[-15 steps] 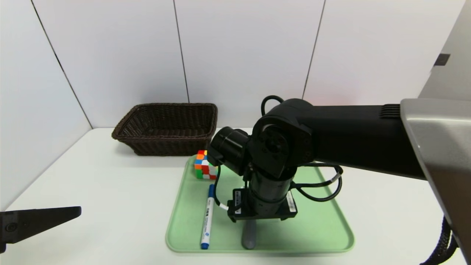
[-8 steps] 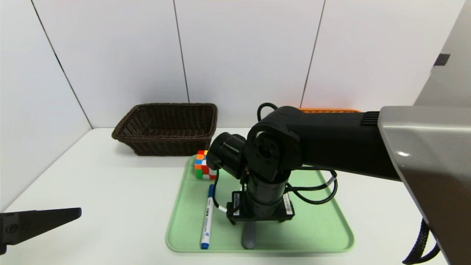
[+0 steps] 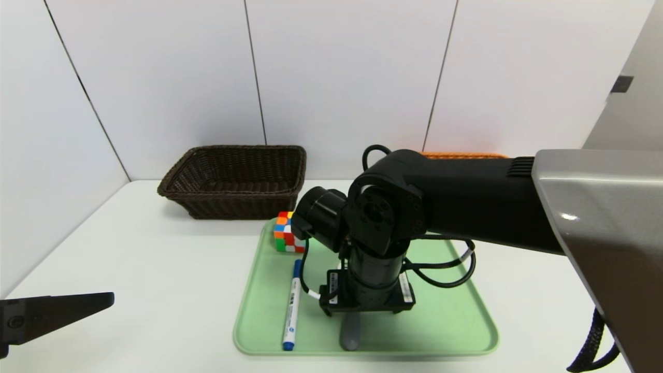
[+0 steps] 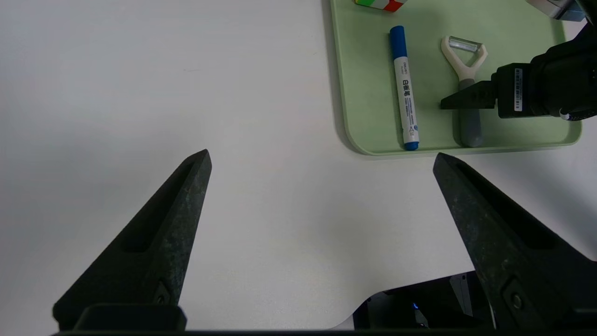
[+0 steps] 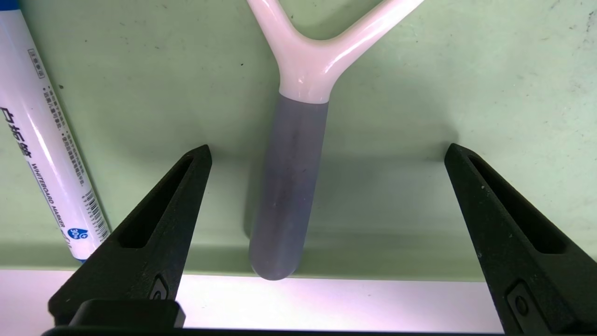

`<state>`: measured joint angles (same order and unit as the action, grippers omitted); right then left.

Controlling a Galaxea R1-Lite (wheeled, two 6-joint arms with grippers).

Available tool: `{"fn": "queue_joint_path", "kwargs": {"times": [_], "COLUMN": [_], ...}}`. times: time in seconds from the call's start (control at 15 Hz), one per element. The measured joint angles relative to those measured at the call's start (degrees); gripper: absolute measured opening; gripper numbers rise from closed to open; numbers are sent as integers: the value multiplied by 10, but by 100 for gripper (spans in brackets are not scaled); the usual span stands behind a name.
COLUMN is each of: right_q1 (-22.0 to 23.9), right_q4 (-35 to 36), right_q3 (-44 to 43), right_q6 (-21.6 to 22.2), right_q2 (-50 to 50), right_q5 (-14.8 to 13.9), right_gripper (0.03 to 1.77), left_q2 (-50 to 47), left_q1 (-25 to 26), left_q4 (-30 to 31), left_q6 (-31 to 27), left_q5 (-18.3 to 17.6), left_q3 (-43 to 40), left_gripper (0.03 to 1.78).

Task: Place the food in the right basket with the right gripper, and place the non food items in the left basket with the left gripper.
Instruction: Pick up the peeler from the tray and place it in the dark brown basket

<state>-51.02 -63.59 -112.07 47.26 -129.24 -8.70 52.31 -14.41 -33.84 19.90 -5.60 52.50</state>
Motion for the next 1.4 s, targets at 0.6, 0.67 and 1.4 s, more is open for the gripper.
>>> {"fn": "queue_joint_path", "kwargs": {"times": [0.6, 0.67, 1.4], "right_q1": [0, 0, 10], "right_q4": [-3, -3, 97], "right_q3": [0, 0, 0], "right_q6": [1, 1, -22], "right_q2": [3, 3, 93], "right_q5": [1, 1, 0], "right_gripper": [64, 26, 28], "left_q2": [-6, -7, -10], "left_q1": [0, 0, 0], "left_q4": [-4, -8, -18], "left_q6": [0, 0, 0], "left_q5": [1, 1, 1], "left_q3": [2, 2, 0], "left_gripper": [169, 169, 169]}}
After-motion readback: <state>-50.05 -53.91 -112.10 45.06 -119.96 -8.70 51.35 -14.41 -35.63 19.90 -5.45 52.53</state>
